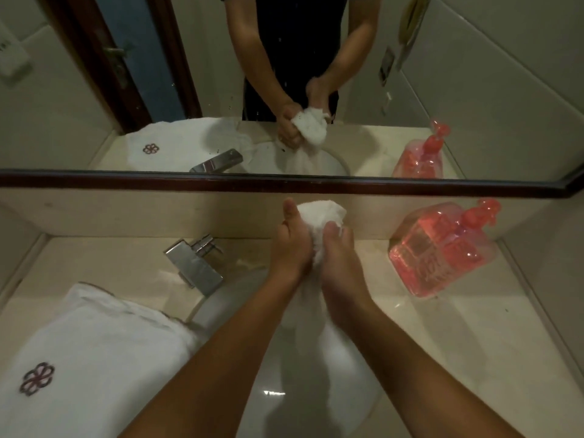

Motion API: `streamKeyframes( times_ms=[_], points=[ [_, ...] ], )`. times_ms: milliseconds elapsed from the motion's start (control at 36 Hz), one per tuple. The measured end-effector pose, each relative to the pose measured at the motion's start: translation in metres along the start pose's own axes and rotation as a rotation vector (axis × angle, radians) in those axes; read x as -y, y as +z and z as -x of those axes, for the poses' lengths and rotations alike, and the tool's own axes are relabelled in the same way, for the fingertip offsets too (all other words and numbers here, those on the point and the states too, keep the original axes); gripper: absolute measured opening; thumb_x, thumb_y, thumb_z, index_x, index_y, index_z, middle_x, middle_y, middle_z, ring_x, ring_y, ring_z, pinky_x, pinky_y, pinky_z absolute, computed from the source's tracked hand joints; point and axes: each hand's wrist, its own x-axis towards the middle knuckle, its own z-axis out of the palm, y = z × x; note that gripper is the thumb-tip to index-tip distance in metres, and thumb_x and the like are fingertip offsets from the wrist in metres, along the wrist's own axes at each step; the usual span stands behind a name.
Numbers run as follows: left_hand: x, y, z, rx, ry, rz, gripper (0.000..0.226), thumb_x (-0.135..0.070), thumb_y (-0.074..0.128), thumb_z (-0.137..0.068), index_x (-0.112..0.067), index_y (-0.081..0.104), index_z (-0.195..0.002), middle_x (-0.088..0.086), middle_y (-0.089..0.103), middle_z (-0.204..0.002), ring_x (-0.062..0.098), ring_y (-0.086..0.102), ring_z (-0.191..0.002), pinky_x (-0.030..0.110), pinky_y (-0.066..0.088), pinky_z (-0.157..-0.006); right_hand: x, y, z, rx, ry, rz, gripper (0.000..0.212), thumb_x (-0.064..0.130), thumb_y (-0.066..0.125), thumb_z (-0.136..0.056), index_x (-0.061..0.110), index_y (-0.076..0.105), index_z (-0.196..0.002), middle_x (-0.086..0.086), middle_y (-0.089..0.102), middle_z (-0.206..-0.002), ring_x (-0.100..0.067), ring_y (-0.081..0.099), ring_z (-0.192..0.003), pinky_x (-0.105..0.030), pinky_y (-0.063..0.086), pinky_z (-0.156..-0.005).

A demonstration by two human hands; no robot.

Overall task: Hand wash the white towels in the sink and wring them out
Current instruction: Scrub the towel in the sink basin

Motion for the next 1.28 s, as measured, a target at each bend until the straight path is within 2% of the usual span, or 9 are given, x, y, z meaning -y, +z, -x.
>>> streamKeyframes(
  times_ms=[194, 333, 556, 694, 806, 861, 1000, 1194, 1278],
  points=[
    [0.016, 0.004, 0.018, 0.069, 0.044, -0.073, 0.096, -0.086, 0.014, -0.09, -0.017, 0.078, -0.105, 0.007, 0.079, -0.102, 0.023, 0.075, -0.102, 0.05, 0.058, -0.1, 0.007, -0.014, -0.025, -0.119, 0.047, 0.036, 0.036, 0.045, 0.032, -0.116, 0.022, 0.048, -0.138, -0.005, 0.064, -0.126, -0.018, 0.066, -0.112, -0.04, 0.058, -0.093],
    [-0.004, -0.002, 0.008, -0.048, 0.001, -0.032, 0.084, -0.08, 0.012, -0.088, -0.018, 0.068, -0.082, 0.007, 0.076, -0.087, 0.024, 0.075, -0.089, 0.051, 0.06, -0.095, 0.001, -0.006, 0.002, 0.048, -0.005, 0.046, 0.034, 0.046, 0.032, -0.116, 0.03, 0.052, -0.138, 0.0, 0.066, -0.126, -0.016, 0.065, -0.116, -0.039, 0.057, -0.098],
    [0.011, 0.003, 0.023, 0.05, -0.055, -0.07, 0.075, -0.066, 0.017, -0.107, -0.021, 0.073, -0.086, 0.002, 0.077, -0.091, 0.016, 0.073, -0.092, 0.042, 0.058, -0.098, 0.008, -0.016, -0.019, -0.076, 0.048, 0.068, 0.03, 0.041, 0.032, -0.117, 0.023, 0.051, -0.132, -0.001, 0.065, -0.118, -0.011, 0.066, -0.101, -0.027, 0.055, -0.075],
    [-0.001, -0.007, 0.005, -0.077, -0.118, 0.016, 0.062, -0.068, 0.018, -0.106, -0.027, 0.056, -0.081, -0.004, 0.065, -0.087, 0.021, 0.065, -0.096, 0.039, 0.049, -0.104, -0.009, -0.016, 0.008, 0.155, 0.027, 0.069, 0.047, 0.046, 0.032, -0.116, 0.024, 0.051, -0.153, -0.002, 0.065, -0.143, -0.016, 0.063, -0.131, -0.043, 0.05, -0.115],
    [0.002, -0.013, -0.003, -0.031, -0.246, 0.093, 0.112, -0.098, 0.019, -0.08, -0.013, 0.063, -0.138, 0.013, 0.068, -0.136, 0.032, 0.061, -0.13, 0.052, 0.048, -0.114, 0.0, -0.038, -0.009, 0.22, 0.207, -0.338, 0.06, 0.052, 0.034, -0.113, 0.009, 0.064, -0.141, -0.017, 0.071, -0.137, -0.027, 0.07, -0.127, -0.045, 0.051, -0.112],
    [-0.002, -0.018, -0.006, -0.041, -0.279, 0.1, 0.102, -0.087, 0.017, -0.094, -0.011, 0.051, -0.153, 0.014, 0.06, -0.148, 0.034, 0.057, -0.137, 0.054, 0.046, -0.116, 0.012, -0.055, -0.018, 0.279, 0.29, -0.399, 0.064, 0.055, 0.039, -0.109, 0.006, 0.064, -0.142, -0.016, 0.07, -0.139, -0.028, 0.067, -0.13, -0.044, 0.048, -0.114],
    [-0.008, -0.029, -0.015, 0.056, -0.272, 0.013, 0.097, -0.082, 0.014, -0.097, -0.012, 0.05, -0.153, 0.016, 0.067, -0.138, 0.033, 0.066, -0.125, 0.05, 0.054, -0.108, 0.013, -0.09, -0.021, 0.278, 0.404, -0.043, 0.039, 0.031, 0.065, -0.103, 0.007, 0.069, -0.133, -0.01, 0.08, -0.12, -0.026, 0.077, -0.109, -0.042, 0.057, -0.098],
    [-0.001, -0.046, -0.015, 0.302, -0.242, -0.106, 0.122, -0.105, 0.019, -0.068, -0.018, 0.062, -0.141, 0.007, 0.074, -0.127, 0.025, 0.07, -0.118, 0.047, 0.053, -0.107, 0.024, -0.097, -0.044, 0.057, 0.207, -0.19, 0.027, 0.022, 0.061, -0.108, 0.005, 0.068, -0.128, -0.017, 0.079, -0.115, -0.026, 0.079, -0.101, -0.042, 0.06, -0.098],
    [0.0, -0.04, -0.012, 0.244, 0.024, -0.292, 0.084, -0.083, 0.009, -0.091, -0.019, 0.062, -0.104, 0.004, 0.064, -0.087, 0.014, 0.061, -0.083, 0.03, 0.049, -0.081, 0.02, -0.09, -0.052, 0.011, 0.163, -0.207, 0.028, 0.02, 0.058, -0.11, 0.002, 0.066, -0.129, -0.014, 0.08, -0.108, -0.024, 0.08, -0.096, -0.036, 0.066, -0.081]
  ],
)
